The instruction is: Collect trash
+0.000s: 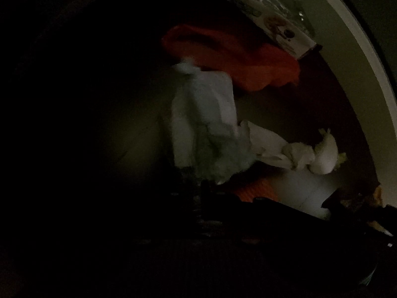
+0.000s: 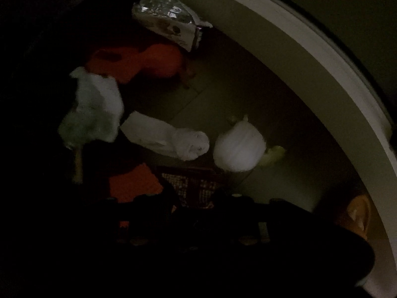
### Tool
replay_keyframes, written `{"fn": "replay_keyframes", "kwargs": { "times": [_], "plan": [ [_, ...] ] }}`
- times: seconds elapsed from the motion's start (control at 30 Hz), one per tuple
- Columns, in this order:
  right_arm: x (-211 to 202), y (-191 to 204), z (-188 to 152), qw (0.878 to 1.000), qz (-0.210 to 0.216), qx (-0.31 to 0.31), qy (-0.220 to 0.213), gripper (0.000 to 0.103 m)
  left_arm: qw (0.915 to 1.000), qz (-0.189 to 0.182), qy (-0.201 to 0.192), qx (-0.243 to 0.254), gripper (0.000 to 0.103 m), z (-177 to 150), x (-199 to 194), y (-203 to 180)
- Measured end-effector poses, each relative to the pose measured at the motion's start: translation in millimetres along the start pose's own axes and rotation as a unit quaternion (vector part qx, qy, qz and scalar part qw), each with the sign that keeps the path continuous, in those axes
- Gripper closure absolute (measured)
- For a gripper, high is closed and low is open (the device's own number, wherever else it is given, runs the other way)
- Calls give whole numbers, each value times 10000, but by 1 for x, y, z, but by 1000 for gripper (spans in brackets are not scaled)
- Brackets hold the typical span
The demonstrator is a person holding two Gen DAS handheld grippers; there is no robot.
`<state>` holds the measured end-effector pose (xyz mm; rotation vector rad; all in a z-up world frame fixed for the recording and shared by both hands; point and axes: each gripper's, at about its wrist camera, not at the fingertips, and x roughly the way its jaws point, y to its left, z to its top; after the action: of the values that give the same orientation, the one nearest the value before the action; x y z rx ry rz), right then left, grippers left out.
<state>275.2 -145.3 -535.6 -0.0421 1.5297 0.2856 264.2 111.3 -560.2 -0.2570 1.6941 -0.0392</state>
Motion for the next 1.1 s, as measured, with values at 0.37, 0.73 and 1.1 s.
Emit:
{"fn": "replay_keyframes", "kwargs": {
  "times": [0.37,0.73,1.1],
  "plan": [
    [14,-4,-12,9996,160,-40,217,72,9988,146,306,353,83,-9,18,-3],
    [30,-6,-14,9991,177,20,381,72,9740,691,-496,2100,23,-15,28,-61],
    [31,-7,-13,9993,199,30,325,72,9734,1028,-368,2013,74,-10,57,-61]
  ]
}}
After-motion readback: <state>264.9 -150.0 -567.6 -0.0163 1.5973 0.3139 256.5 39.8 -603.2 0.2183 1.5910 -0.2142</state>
